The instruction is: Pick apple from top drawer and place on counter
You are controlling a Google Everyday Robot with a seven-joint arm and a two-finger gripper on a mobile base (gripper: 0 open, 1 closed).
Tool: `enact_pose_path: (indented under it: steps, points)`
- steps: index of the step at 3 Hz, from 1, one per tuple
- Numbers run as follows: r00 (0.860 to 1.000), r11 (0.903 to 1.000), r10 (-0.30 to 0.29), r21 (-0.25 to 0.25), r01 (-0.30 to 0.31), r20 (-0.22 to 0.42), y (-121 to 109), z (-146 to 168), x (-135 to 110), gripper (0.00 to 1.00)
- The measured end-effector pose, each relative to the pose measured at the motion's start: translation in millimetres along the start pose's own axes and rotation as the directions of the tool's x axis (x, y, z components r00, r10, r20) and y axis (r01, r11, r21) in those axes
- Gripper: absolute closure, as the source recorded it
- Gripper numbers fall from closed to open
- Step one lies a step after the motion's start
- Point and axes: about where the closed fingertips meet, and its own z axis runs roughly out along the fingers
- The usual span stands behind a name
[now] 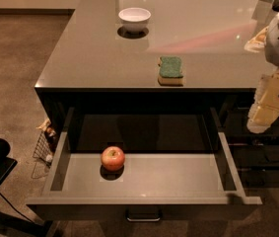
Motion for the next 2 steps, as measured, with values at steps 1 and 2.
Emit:
enact_pose_path:
  steps: [1,2]
  points:
    - [1.0,1.0,0.0,0.0,0.0,0.0,0,0,0,0.0]
    - [0.998,1.0,0.0,0.0,0.0,0.063,1,13,0,0.0]
